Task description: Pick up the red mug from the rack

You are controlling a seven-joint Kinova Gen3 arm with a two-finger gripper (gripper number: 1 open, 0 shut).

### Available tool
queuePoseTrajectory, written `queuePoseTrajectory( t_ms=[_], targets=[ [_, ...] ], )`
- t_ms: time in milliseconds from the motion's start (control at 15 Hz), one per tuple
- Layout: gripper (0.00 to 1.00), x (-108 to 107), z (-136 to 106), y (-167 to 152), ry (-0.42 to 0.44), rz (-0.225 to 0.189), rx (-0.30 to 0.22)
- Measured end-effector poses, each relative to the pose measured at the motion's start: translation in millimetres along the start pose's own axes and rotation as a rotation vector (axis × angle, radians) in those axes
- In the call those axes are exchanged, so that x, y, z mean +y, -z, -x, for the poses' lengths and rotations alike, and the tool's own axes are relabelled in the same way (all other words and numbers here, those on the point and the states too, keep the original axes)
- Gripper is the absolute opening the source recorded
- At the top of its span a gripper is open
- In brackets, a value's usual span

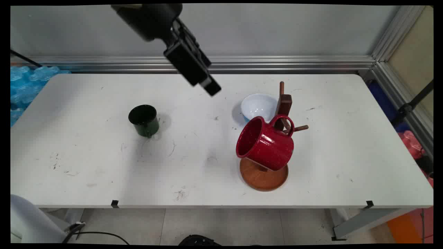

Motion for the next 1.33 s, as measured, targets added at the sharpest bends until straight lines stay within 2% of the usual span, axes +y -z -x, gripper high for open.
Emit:
queuePoseTrajectory(
  t_ms=[200,667,1333],
  targets=[
    [1.0,10.2,2.0,-7.6,-0.007,0.051,-0.011],
    [1.0,11.9,8.4,-40.0,-0.012,0.108,-0.014],
    [1.0,-0.8,16.6,-110.3,0.009,0.143,0.025]
  ],
)
